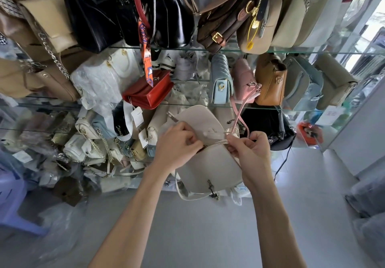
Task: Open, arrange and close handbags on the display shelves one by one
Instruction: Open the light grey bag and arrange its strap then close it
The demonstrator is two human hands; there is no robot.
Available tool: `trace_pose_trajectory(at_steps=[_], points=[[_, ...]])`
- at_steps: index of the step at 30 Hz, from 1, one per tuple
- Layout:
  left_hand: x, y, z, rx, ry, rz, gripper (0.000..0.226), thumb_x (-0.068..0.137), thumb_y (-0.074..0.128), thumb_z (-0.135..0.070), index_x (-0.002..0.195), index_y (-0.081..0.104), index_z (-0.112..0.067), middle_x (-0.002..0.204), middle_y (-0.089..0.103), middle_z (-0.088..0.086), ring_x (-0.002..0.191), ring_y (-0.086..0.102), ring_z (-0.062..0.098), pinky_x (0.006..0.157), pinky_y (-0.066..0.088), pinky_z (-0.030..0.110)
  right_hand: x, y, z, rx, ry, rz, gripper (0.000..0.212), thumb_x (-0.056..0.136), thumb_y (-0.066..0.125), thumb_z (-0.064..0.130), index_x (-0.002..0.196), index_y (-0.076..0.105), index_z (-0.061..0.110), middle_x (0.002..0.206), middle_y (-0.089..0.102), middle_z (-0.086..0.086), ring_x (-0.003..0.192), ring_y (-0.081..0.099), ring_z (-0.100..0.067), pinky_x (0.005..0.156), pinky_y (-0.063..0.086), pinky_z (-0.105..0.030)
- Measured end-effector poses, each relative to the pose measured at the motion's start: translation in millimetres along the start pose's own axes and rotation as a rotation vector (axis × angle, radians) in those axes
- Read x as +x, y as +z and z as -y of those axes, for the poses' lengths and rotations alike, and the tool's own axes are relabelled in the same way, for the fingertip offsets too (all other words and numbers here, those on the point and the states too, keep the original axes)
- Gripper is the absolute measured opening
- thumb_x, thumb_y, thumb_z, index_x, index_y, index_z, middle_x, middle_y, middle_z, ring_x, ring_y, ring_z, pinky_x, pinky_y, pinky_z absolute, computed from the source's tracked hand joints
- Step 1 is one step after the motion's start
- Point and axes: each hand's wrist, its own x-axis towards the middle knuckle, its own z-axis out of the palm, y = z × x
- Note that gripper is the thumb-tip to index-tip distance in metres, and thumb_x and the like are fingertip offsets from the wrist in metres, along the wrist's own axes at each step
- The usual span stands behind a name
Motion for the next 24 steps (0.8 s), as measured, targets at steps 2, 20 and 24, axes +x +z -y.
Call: trace_pose_trajectory(at_steps=[2,20,24], points=[[2.3,-4.7,15.6,0.069,-0.076,-0.024,0.043,0.086,0.052,-0.061,0.060,0.058,-0.028,0.103,0.063,-0.014,0.104,0.058,0.015,0.088,0.045,0.038,7.2,-10.5,5.4,0.097,0.004,-0.074,0.044,0.090,0.071,-0.007,0.094,0.035,0.017,0.072,0.053,-0.011,0.055,0.054,-0.012,0.055,0.048,-0.023],[25.4,-72.4,12.7,-0.277,-0.006,-0.044,0.031,0.102,0.061,-0.034,0.131,0.068,-0.025,0.118,0.074,0.006,0.107,0.066,0.019,0.095,0.052,0.039,12.6,-22.0,-2.3,-0.070,-0.097,0.056,0.049,0.084,0.083,0.023,0.127,0.061,0.023,0.117,0.070,0.004,0.102,0.068,-0.005,0.078,0.055,-0.021],[28.1,-83.9,12.1,-0.241,0.004,-0.050,0.031,0.103,0.054,-0.018,0.122,0.070,-0.037,0.115,0.072,-0.007,0.109,0.065,0.018,0.095,0.051,0.042,21.2,-17.7,-17.9,-0.283,0.023,0.085,0.093,0.062,0.096,0.043,0.139,0.045,0.040,0.139,0.052,0.006,0.121,0.060,-0.012,0.090,0.058,-0.034]])
